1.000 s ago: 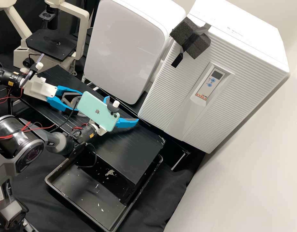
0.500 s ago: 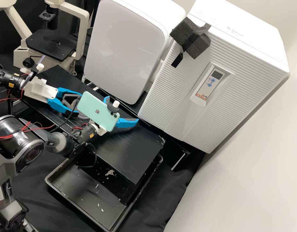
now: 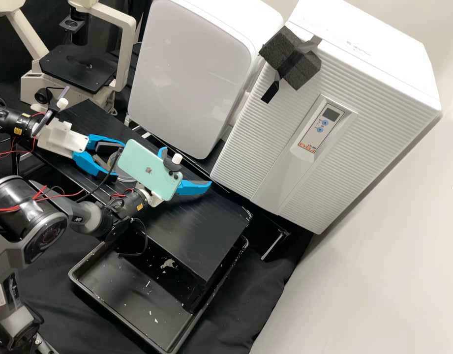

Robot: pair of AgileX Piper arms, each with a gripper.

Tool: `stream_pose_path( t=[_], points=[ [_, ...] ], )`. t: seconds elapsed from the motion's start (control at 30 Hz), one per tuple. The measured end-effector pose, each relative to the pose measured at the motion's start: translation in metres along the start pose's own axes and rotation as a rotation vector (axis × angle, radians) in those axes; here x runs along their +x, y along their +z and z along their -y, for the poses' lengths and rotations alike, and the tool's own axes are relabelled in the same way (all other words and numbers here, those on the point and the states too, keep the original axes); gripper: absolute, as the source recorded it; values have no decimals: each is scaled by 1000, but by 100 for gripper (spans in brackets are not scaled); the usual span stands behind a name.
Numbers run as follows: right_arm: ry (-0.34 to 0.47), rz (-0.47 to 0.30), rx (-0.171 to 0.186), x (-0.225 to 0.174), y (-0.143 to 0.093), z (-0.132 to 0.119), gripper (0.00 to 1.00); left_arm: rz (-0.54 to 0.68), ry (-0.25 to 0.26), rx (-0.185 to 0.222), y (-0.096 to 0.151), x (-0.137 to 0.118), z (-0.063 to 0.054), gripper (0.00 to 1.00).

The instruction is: Place the petri dish on the bench

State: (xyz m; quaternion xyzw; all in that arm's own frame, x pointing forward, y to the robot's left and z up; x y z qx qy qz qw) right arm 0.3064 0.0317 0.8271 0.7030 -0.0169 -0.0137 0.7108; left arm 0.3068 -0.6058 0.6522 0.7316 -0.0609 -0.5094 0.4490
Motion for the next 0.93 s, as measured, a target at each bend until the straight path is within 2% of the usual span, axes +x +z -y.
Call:
stream_pose_path(
  t=[0.1, 0.27, 0.33, 0.4, 0.47, 0.5, 0.53, 0.63, 0.7, 0.77, 0.83, 0.93],
  points=[
    [0, 0, 0, 0, 0, 0, 100, 2, -2, 12, 1, -2, 3, 100],
    [0, 0, 0, 0, 0, 0, 100, -36, 3, 92, 0, -26, 1, 100],
    [0, 0, 0, 0, 0, 0, 100, -60, 29, 124, 0, -39, -4, 100],
    [0, 0, 0, 0, 0, 0, 100, -78, 61, 135, -1, -55, -6, 100],
    [0, 0, 0, 0, 0, 0, 100, -93, 134, 164, 2, -74, -14, 100],
    [0, 0, 0, 0, 0, 0, 100, -105, 150, 173, 2, -81, -14, 100],
    [0, 0, 0, 0, 0, 0, 100, -121, 186, 196, 3, -88, -18, 100],
    [0, 0, 0, 0, 0, 0, 100, -228, 294, 272, 5, -110, -22, 100],
    [0, 0, 0, 0, 0, 0, 100, -313, 368, 298, 3, -121, -24, 100],
    [0, 0, 0, 0, 0, 0, 100, -393, 408, 333, 0, -129, -23, 100],
    [0, 0, 0, 0, 0, 0, 100, -462, 423, 330, -4, -134, -20, 100],
    [0, 0, 0, 0, 0, 0, 100, -557, 450, 276, -12, -141, -19, 100]
  ],
)
